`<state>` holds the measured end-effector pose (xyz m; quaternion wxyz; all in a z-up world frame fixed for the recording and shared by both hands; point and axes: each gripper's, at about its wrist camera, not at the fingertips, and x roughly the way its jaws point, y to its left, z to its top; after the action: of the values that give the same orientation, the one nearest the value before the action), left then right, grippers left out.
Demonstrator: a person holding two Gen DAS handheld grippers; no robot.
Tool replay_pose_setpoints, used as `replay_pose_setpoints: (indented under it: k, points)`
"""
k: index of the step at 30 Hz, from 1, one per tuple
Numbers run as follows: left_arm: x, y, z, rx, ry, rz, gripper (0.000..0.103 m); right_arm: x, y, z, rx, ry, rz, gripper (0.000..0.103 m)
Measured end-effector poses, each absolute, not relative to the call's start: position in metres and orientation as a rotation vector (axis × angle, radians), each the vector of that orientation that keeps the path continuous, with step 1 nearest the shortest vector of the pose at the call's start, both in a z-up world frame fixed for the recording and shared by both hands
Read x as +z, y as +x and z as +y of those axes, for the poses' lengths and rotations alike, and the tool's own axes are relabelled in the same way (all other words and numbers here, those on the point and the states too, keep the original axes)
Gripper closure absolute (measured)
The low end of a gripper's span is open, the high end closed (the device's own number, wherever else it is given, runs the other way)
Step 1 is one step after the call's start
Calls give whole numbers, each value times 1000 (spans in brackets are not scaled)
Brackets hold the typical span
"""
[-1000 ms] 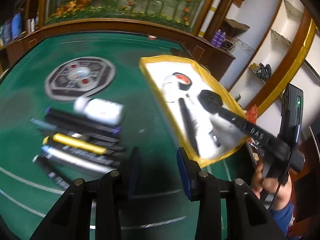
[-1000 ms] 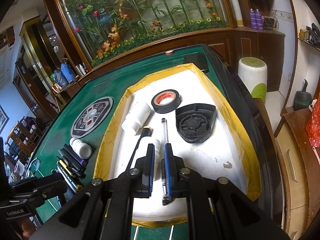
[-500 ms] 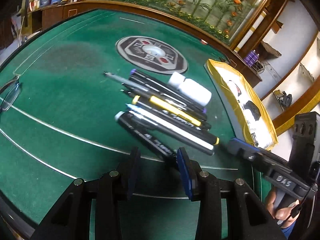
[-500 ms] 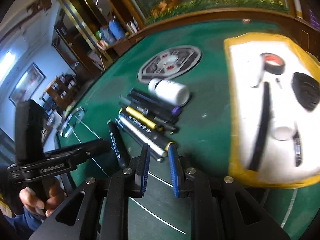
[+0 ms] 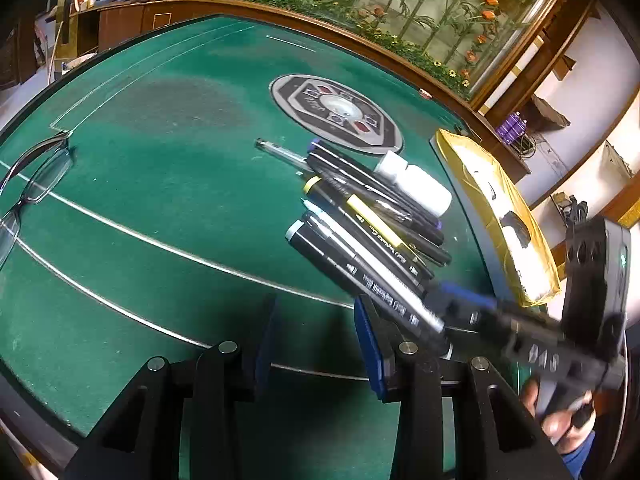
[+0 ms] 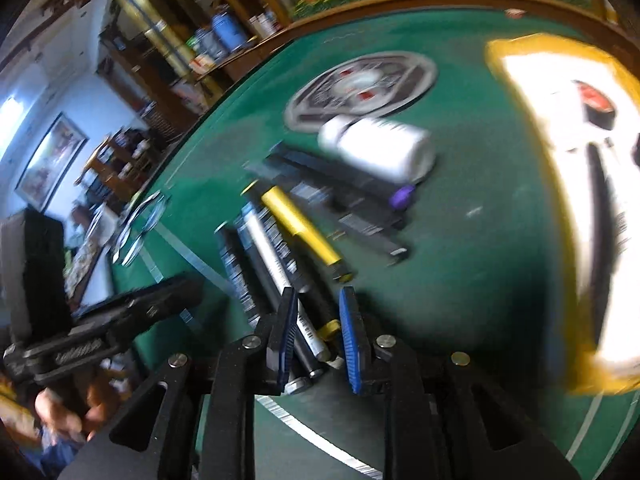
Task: Organize rigid objects
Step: 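Open the left tool to drop the black marker on the tray, then move both tools to the pens, then grasp a black marker with the right tool while the left tool grasps another black marker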
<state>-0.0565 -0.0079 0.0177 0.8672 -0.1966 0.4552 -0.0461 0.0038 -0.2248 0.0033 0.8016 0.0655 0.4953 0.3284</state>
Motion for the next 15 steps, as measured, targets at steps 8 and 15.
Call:
replay_pose_setpoints:
  k: [8,15]
  points:
    - [15,-56,-6,-74,-408,963,61,5,-5,-209,769,92,1066,82]
    - [16,-49,-23,-19,-305,948,55,8,-5,-217,754,99,1050,82]
